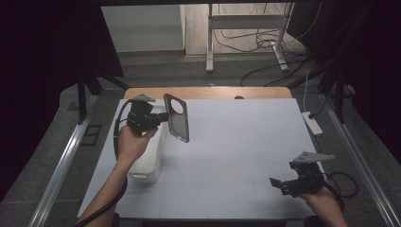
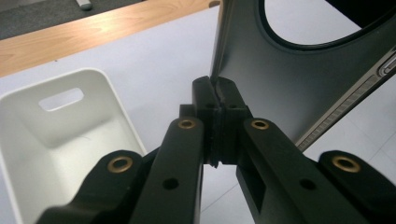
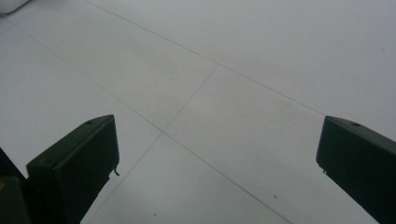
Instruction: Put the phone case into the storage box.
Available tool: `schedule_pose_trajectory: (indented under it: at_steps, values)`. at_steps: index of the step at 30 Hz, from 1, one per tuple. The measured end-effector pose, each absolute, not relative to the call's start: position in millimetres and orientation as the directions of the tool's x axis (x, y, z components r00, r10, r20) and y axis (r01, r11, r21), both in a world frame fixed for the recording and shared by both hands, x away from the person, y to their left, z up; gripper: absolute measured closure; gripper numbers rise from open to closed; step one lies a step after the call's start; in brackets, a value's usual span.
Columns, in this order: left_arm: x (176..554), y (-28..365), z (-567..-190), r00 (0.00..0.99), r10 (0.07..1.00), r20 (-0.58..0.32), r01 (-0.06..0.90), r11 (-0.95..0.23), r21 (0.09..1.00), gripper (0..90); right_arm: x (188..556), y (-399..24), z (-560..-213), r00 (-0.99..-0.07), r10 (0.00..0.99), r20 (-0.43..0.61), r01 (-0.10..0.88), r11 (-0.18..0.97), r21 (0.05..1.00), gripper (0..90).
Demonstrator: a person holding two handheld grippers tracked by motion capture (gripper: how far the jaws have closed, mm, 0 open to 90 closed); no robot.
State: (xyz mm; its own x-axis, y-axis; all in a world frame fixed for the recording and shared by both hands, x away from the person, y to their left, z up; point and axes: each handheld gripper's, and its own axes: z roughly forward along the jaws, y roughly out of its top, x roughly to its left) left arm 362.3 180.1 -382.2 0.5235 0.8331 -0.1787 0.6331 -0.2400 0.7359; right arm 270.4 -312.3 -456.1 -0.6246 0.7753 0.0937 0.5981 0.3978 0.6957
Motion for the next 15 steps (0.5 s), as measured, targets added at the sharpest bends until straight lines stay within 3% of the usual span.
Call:
schedule_pose_trajectory:
  at_steps: [15]
  values:
    - [374.2,199.2,-370.8,0.475,0.866,-0.16,0.641,-0.215,0.737,89.0,262.3,-322.8,-457.9,-0.596,0.797,0.101,0.615,0.371,0.696,0.0]
